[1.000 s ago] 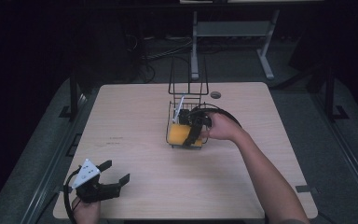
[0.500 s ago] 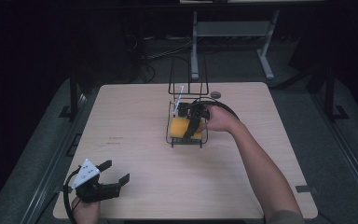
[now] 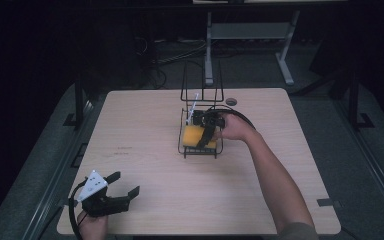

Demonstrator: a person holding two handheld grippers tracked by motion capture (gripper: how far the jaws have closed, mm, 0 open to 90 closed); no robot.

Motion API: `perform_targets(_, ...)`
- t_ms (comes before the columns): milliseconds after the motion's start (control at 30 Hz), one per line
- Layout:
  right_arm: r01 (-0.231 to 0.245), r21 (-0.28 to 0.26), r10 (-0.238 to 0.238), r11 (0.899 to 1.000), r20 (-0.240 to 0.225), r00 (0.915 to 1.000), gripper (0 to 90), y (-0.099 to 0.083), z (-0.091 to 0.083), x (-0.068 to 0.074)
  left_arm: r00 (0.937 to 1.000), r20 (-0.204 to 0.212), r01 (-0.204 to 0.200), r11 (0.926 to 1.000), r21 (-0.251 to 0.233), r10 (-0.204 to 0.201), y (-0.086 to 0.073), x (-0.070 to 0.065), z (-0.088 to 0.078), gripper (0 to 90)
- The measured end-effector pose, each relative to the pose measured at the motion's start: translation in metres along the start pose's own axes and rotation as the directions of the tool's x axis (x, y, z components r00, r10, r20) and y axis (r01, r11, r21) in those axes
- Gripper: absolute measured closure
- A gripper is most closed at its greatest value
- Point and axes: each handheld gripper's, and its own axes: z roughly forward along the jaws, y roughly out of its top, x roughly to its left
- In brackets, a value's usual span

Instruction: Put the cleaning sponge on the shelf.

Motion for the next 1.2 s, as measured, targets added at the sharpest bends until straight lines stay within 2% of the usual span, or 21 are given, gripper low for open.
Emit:
perform_targets(100, -0.002, 0.012, 0.002, 1.000, -0.002, 1.0000, 21.3, -0.001, 0.003, -0.001, 1.0000, 0.001, 0.004, 1.0000, -0.001, -0.004, 0.000, 0.000, 0.000, 12.8)
perform_targets(400, 0.004, 0.003, -0.004, 1.000, 0.002, 1.0000, 18.7, 0.001, 0.003, 0.000, 1.0000, 0.001, 0.002, 1.0000, -0.002, -0.002, 0.000, 0.000, -0.001, 12.8)
perform_targets(567, -0.016, 0.007, 0.016, 1.000, 0.010, 0.9998, 15.4, 0.002, 0.001, 0.002, 1.0000, 0.002, 0.000, 1.0000, -0.001, 0.000, 0.000, 0.000, 0.000, 12.8)
perform_targets(900, -0.020, -0.015, 0.021, 1.000, 0.022, 0.9995, 15.2, 0.001, -0.010, 0.003, 1.0000, 0.003, 0.001, 1.0000, -0.003, -0.001, 0.000, 0.000, 0.000, 12.8)
perform_targets(1200, -0.010, -0.022, 0.011, 1.000, 0.055, 0.9984, 15.5, 0.000, -0.023, 0.009, 1.0000, 0.005, 0.001, 1.0000, -0.001, -0.001, 0.000, -0.002, 0.000, 12.8)
